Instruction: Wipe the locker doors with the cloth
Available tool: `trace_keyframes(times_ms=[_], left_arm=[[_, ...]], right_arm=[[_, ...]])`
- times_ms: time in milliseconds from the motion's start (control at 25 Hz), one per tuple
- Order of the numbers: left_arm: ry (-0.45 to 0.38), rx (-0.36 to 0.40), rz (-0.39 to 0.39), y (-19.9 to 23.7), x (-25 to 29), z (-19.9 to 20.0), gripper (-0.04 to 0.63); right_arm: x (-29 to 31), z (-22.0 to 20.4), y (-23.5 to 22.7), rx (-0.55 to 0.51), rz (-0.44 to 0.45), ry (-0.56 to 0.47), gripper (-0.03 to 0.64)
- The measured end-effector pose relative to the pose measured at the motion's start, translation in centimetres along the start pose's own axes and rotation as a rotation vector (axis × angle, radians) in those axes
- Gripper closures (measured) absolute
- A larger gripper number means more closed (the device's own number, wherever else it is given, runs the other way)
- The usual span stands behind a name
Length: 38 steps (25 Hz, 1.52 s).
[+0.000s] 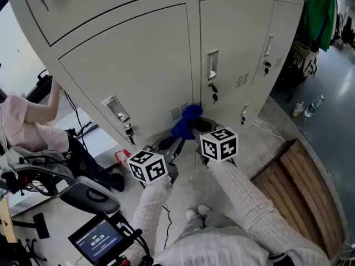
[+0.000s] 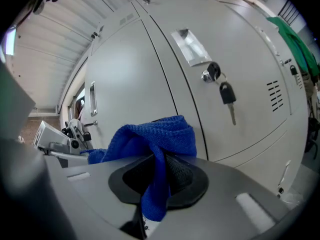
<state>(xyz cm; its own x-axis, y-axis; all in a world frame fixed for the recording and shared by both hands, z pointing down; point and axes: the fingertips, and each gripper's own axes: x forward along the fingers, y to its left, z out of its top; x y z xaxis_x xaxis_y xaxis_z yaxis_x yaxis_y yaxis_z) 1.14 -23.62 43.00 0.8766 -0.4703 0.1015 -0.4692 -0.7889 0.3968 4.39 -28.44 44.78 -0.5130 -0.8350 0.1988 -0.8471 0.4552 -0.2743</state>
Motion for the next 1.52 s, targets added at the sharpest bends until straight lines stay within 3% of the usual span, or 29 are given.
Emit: trace_keyframes(times_ms=[320,640,1160,1520], left_arm=[[-0.075,0.1,-0.056,-5.4,-1.3,1.8,0.589],[-0.14,0.113,-0.02,-9.4,0.4,2.6,0.589],[-0.299,0.148,0.205,-17.0,10.9,1.5,0.589],[-0.337,0.151,0.338,-18.7,11.5,1.7,0.589]], right_arm=[[-6.0,3.9,1.7,-0.049,0.025,-0.131,0.565],[-11.2,7.3,0.4,-0.08,0.088,-0.219,0.565],[-16.8,9.0,-7.9,-0.165,0.358,-0.172,0.565],[-18.9,9.8,-6.9,-0.159,0.481,-0.19,0.565]])
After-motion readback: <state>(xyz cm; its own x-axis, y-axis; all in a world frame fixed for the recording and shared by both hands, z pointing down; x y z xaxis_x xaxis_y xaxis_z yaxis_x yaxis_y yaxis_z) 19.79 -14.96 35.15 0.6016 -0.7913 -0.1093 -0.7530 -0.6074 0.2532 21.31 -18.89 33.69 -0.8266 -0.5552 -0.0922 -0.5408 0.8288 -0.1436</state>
